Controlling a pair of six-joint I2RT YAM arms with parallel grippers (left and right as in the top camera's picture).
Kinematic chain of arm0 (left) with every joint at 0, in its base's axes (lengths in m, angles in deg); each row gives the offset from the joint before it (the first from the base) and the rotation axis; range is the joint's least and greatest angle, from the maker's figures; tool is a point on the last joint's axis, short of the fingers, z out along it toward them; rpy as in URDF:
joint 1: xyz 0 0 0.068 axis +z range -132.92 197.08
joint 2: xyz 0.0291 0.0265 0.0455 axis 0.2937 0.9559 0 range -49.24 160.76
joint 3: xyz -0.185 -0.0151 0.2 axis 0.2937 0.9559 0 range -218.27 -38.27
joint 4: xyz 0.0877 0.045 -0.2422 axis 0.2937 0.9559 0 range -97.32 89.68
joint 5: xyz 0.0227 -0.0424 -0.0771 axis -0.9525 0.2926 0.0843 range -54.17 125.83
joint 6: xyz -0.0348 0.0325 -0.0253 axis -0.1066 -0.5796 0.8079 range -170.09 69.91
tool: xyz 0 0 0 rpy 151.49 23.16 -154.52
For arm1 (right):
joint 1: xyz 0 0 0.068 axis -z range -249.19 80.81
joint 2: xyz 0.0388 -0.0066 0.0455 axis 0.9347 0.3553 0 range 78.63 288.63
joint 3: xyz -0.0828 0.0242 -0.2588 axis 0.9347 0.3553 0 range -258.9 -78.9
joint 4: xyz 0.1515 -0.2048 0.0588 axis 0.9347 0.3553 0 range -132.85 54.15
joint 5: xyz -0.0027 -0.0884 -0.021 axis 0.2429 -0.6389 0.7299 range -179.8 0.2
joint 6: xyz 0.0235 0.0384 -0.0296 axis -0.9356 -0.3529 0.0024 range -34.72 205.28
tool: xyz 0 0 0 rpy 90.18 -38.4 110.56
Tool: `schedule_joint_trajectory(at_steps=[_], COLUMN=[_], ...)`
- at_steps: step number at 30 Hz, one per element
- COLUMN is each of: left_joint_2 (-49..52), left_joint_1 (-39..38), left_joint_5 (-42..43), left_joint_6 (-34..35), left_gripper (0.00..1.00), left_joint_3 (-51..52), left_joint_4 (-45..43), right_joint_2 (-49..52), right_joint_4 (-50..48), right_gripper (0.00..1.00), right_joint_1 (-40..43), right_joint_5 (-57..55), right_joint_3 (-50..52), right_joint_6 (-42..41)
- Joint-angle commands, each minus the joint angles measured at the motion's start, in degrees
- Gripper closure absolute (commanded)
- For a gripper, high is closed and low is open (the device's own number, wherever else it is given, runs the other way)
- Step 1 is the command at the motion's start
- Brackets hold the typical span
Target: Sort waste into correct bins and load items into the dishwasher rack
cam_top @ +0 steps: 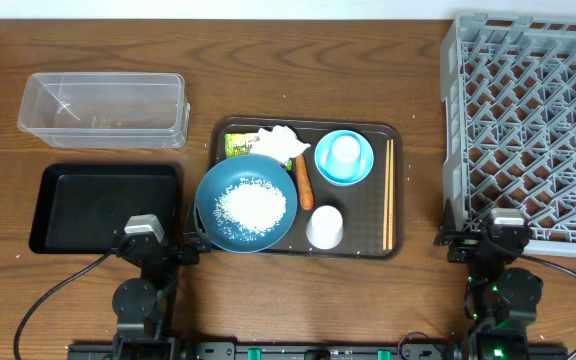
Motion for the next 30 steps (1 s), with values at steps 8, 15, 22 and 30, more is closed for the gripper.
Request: schedule_joint_trajectory(at_steps=[8,15,22,30], left_joint_2=[0.0,0.0,0.0,0.0], left_joint_1=[0.3,0.3,0.3,0.3], left_joint_5=[-1.1,-1.1,17.8,23.1], left_joint_6=[-0.9,-0.9,23.9,46.2], left_gripper=[0.02,0.02,0.03,0.02], left_joint_3=[1.1,1.1,1.1,1.1], left_joint_4=[2.0,2.0,0.4,-3.0], right_joint_2=[0.3,0.3,0.3,0.3], right_joint_4=[6.1,6.1,6.1,6.1], right_gripper=[0.01,0.01,0.01,0.01], right_joint_1=[0.4,0.4,0.4,0.4], right_joint_5=[0.2,0.2,0.2,0.2], right_joint_3=[0.1,0.1,0.1,0.1], right_joint_6=[-0.6,-0.6,-0.6,-0.6])
